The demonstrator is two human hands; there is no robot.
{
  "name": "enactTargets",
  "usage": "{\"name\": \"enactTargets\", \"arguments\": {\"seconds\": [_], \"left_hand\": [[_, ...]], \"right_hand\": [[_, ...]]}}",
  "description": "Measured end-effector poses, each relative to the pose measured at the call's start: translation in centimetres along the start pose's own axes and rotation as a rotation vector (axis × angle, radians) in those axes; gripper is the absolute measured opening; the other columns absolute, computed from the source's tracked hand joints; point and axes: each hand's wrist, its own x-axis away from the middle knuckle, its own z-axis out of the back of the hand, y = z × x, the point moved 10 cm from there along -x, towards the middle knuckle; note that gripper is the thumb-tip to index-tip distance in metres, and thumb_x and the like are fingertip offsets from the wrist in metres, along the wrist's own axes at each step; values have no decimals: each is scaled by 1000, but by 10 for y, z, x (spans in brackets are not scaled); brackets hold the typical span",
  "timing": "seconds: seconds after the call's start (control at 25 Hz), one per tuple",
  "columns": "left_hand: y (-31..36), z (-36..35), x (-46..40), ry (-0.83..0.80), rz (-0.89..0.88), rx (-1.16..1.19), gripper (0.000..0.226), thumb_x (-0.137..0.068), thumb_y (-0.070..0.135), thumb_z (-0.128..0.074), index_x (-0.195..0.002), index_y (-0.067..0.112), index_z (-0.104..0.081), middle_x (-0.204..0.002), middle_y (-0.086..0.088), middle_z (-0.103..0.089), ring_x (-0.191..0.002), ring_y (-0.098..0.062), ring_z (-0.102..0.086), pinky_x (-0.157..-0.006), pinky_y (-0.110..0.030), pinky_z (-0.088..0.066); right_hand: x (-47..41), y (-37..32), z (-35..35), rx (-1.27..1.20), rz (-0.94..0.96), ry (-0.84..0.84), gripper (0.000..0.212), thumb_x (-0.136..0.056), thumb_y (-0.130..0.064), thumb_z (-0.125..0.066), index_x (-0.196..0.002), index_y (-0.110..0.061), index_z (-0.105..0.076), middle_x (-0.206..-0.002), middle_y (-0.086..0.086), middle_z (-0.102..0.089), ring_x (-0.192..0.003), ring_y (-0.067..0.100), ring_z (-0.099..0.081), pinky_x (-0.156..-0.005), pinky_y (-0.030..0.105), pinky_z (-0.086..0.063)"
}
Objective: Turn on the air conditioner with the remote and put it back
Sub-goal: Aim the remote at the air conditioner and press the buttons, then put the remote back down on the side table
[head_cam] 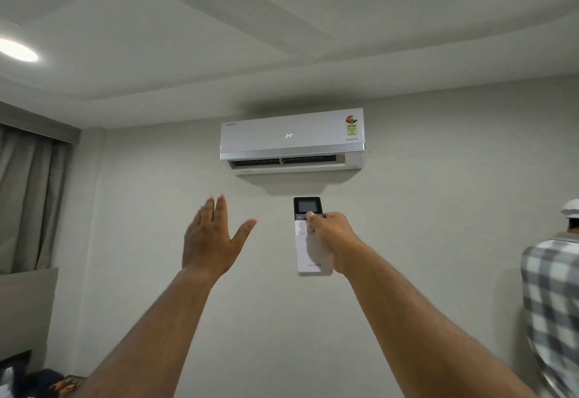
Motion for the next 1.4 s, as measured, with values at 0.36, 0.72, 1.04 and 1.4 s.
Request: {"name": "enactTargets", "arguments": {"seconds": [0.36,0.72,1.04,1.4], "left_hand": [[31,-96,105,-382,487,980,23,-95,31,-57,-93,15,-73,-89,-4,-76,-72,-20,-72,-61,-27,-56],[-7,-191,244,-609,772,963,19,-97,16,-53,-94,14,-71,-83,-6,-77,-67,-19,-73,-58,-31,-57],[-27,-265,426,-915,951,839,22,-94,14,-47,-98,9,-68,-84,-6,-77,-66,-16,-73,-53,-27,-54],[-77,-309,689,-1165,1251,623,20,-97,13,-49,-104,12,-68,-97,-6,-74,-77,-21,-69,-66,-35,-59]], "right_hand": [[12,86,-21,74,-27,12,27,-97,-32,-50,-105,-7,-58,-101,11,-66,-88,30,-64,-78,40,-54],[59,258,-26,124,-324,-18,31,-99,-34,-40,-99,-8,-58,-113,15,-60,-91,30,-62,-74,38,-51],[163,435,7,151,-677,-51,22,-90,-17,-37,-76,-11,-53,-79,10,-64,-71,24,-58,-60,31,-41],[334,652,42,324,-967,-30,20,-90,-9,-54,-78,-14,-70,-89,5,-71,-84,28,-68,-73,41,-57]]}}
